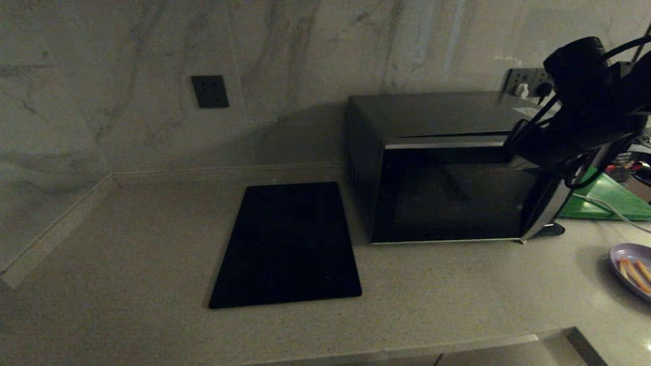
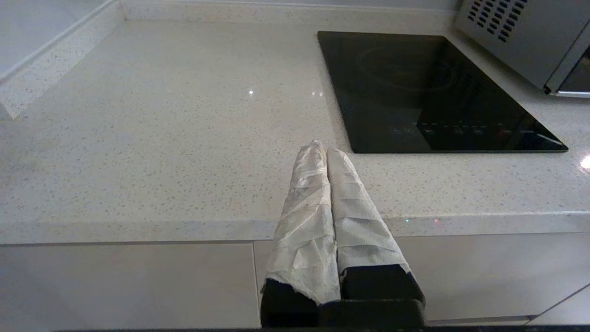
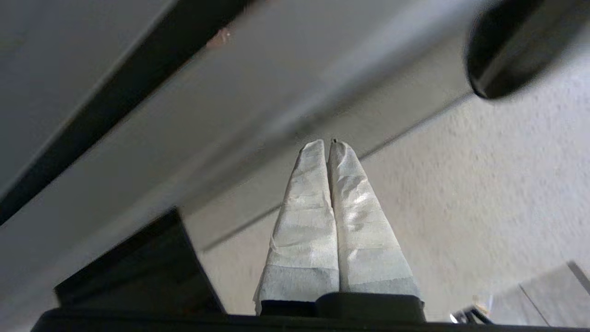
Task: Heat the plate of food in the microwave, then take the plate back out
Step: Close the microwave oven
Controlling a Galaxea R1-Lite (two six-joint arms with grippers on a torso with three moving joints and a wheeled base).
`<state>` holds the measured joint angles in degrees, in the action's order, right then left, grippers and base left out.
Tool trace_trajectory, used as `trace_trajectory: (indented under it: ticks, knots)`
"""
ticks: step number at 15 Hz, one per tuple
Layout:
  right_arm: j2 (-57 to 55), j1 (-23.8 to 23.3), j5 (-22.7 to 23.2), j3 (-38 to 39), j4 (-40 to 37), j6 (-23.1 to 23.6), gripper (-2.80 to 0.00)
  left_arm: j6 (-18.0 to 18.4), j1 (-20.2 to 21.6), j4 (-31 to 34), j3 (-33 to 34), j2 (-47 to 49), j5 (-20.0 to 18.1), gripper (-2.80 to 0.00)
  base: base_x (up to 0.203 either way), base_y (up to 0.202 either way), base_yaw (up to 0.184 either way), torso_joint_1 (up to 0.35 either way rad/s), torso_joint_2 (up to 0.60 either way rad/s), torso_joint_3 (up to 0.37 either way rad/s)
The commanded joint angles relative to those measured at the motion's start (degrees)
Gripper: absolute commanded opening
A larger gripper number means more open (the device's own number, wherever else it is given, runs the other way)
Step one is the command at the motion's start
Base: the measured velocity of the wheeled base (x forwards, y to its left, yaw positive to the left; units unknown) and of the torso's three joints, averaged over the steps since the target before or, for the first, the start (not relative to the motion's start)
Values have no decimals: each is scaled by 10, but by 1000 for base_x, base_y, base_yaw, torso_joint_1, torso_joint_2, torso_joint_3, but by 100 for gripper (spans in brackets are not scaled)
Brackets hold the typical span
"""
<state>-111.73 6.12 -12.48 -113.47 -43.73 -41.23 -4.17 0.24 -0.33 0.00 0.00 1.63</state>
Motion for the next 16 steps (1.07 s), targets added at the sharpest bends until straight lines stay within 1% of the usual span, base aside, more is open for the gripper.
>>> trace_trajectory:
  ticks: [1, 4, 8, 13, 16]
  knots:
    - [-14, 0, -3, 0, 16, -3, -280, 0, 0, 0, 0, 1, 0, -280, 0, 0, 0, 0, 0, 0]
    - [-19, 0, -3, 0, 58, -3, -280, 0, 0, 0, 0, 1, 0, -280, 0, 0, 0, 0, 0, 0]
    - [-26, 0, -2, 0, 83, -6, -280, 0, 0, 0, 0, 1, 0, -280, 0, 0, 0, 0, 0, 0]
    - [-31, 0, 0, 1, 88, -7, -280, 0, 0, 0, 0, 1, 0, -280, 0, 0, 0, 0, 0, 0]
    - [-13, 0, -3, 4, 82, -6, -280, 0, 0, 0, 0, 1, 0, -280, 0, 0, 0, 0, 0, 0]
